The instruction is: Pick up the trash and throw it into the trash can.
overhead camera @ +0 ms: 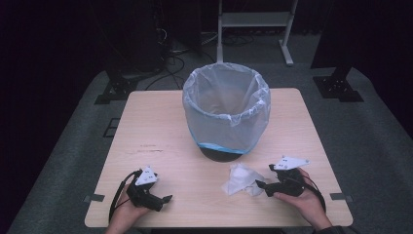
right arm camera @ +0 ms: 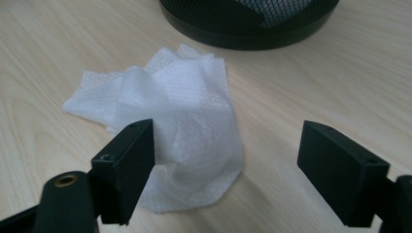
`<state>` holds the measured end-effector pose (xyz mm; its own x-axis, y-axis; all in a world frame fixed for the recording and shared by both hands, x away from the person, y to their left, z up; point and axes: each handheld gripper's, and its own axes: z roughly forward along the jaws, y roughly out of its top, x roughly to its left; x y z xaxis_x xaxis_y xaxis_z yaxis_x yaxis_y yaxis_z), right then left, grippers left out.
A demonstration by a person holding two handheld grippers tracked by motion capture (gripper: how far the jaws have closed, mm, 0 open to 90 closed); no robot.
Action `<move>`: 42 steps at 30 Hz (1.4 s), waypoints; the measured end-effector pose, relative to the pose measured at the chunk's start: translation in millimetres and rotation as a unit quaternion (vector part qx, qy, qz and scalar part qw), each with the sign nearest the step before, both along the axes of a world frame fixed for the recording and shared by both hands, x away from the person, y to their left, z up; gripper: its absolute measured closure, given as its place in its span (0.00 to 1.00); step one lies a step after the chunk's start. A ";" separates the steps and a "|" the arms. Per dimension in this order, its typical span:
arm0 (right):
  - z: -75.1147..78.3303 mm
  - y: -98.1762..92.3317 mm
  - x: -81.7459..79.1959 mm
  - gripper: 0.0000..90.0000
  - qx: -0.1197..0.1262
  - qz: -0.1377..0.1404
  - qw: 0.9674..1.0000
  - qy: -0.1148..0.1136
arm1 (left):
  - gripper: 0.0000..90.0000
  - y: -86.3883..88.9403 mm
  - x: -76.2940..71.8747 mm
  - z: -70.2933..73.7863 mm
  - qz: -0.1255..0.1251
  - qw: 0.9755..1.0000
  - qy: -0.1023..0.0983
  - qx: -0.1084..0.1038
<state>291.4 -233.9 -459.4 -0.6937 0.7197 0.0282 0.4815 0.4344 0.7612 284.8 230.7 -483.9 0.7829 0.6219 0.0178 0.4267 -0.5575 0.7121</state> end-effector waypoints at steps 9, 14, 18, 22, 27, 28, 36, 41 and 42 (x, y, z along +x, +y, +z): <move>-3.9 20.8 7.9 0.25 -0.005 0.028 0.999 0.014 | 0.00 0.0 0.0 0.0 0.000 1.000 0.000 0.000; -8.9 27.8 12.3 0.30 -0.010 0.041 0.999 0.024 | 0.00 0.0 0.0 0.0 0.000 1.000 0.000 0.000; -13.4 32.3 14.3 0.34 -0.017 0.050 0.998 0.043 | 0.00 0.0 0.0 0.0 0.000 1.000 0.000 0.000; -15.8 34.2 13.7 0.41 -0.026 0.059 0.997 0.049 | 0.00 0.0 0.0 0.0 0.000 1.000 0.000 0.000; -14.3 34.9 11.4 0.56 -0.041 0.064 0.996 0.040 | 0.00 0.0 0.0 0.0 0.000 1.000 0.000 0.000; -13.9 34.6 11.0 0.59 -0.041 0.062 0.996 0.041 | 0.00 0.0 0.0 0.0 0.000 1.000 0.000 0.000; -10.7 25.8 11.7 0.79 -0.031 0.064 0.995 0.072 | 0.00 0.0 0.0 0.0 0.000 1.000 0.000 0.000; -9.5 21.9 11.1 0.85 -0.027 0.069 0.994 0.081 | 0.00 0.0 0.0 0.0 0.000 1.000 0.000 0.000; -9.1 20.9 11.0 0.86 -0.025 0.071 0.994 0.082 | 0.00 0.0 0.0 0.0 0.000 1.000 0.000 0.000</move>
<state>302.4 -213.0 -468.5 -0.7774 0.6183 0.1157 0.5285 0.5423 0.6531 284.8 230.7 -483.9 0.7829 0.6219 0.0180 0.4267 -0.5577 0.7120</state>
